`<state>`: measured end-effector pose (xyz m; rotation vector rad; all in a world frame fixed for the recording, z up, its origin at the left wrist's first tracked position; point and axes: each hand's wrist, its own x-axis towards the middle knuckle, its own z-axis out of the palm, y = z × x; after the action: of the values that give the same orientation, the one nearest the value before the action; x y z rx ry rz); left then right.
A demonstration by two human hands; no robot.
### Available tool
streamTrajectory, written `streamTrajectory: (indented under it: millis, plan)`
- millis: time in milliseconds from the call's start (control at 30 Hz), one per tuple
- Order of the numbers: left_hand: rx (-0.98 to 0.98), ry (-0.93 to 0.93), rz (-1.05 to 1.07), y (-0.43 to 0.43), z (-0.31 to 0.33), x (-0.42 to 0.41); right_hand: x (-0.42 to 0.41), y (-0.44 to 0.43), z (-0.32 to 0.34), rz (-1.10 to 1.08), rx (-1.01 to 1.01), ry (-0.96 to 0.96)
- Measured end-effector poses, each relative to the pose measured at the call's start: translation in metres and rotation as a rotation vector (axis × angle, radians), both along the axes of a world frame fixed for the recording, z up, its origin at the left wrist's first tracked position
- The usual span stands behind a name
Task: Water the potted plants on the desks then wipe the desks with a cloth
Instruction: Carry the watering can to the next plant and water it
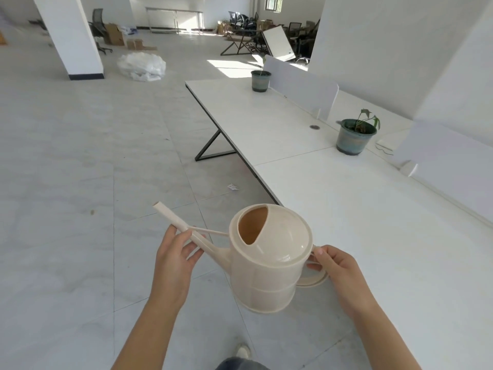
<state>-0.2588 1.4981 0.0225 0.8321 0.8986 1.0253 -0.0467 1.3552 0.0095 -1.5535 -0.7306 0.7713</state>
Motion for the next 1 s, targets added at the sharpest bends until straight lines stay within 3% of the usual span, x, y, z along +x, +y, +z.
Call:
streamTrajectory:
  millis: [533,767,1000]
  plan:
    - [-0.03,0.052,0.104,0.183,-0.009,0.105,0.108,0.201,-0.012,0.057,-0.065,0.074]
    - [-0.046,0.068,-0.031,0.281,-0.02,0.152,0.133,0.27,-0.016,-0.021,-0.095,0.088]
    - [-0.013,0.017,-0.272,0.403,-0.015,0.216,0.143,0.342,-0.013,-0.256,-0.079,0.166]
